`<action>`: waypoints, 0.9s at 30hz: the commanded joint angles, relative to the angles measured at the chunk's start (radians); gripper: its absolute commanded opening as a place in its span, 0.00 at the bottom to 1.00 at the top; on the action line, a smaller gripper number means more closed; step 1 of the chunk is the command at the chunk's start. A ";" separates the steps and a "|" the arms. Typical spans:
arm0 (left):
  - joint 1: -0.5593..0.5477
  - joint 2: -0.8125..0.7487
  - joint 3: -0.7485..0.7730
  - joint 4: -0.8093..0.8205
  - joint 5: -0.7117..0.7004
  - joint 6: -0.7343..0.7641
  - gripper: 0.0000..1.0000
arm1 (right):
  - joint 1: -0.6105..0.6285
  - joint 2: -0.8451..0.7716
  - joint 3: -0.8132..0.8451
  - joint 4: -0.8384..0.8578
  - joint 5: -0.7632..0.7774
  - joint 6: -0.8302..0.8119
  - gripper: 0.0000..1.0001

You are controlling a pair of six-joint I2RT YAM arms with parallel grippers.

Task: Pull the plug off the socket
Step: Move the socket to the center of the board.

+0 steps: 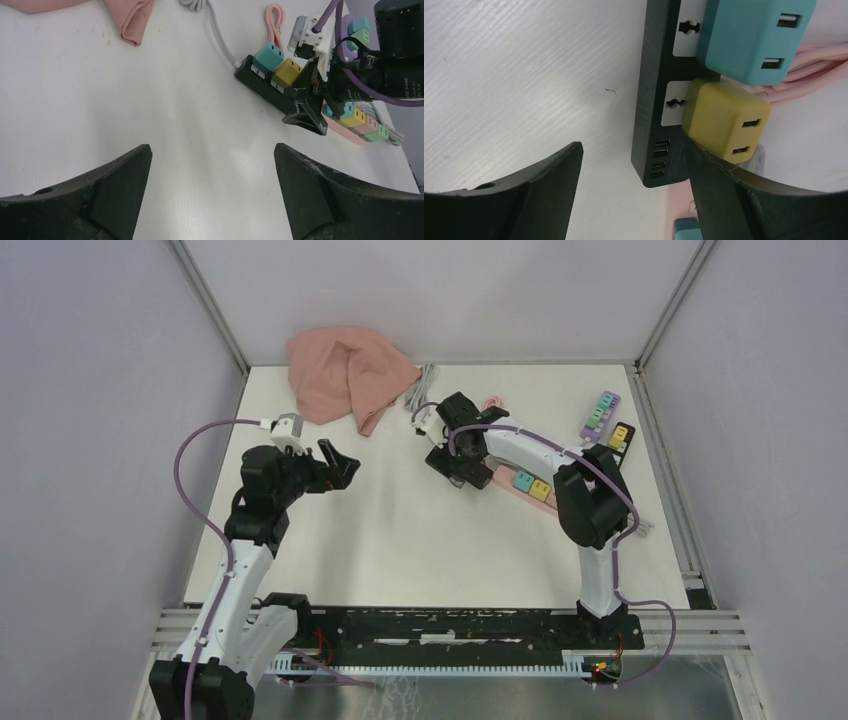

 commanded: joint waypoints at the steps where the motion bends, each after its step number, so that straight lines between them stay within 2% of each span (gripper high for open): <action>1: 0.007 -0.009 0.003 0.020 -0.036 0.086 0.98 | -0.013 0.003 0.026 0.053 0.105 0.033 0.80; 5: 0.006 -0.011 0.002 0.021 -0.027 0.090 0.98 | -0.024 -0.022 0.018 0.038 0.044 0.013 0.74; 8: 0.008 -0.008 0.004 0.021 -0.026 0.091 0.98 | -0.023 -0.097 -0.018 0.024 -0.067 -0.027 0.74; 14: 0.007 -0.007 0.003 0.029 -0.010 0.091 0.97 | -0.078 -0.171 -0.089 0.025 -0.106 -0.035 0.73; 20: 0.008 -0.005 0.003 0.035 0.012 0.091 0.97 | -0.106 -0.089 -0.063 0.026 -0.170 -0.012 0.72; 27: 0.007 -0.015 0.000 0.034 0.021 0.096 0.96 | -0.104 0.028 0.020 0.001 -0.149 0.031 0.70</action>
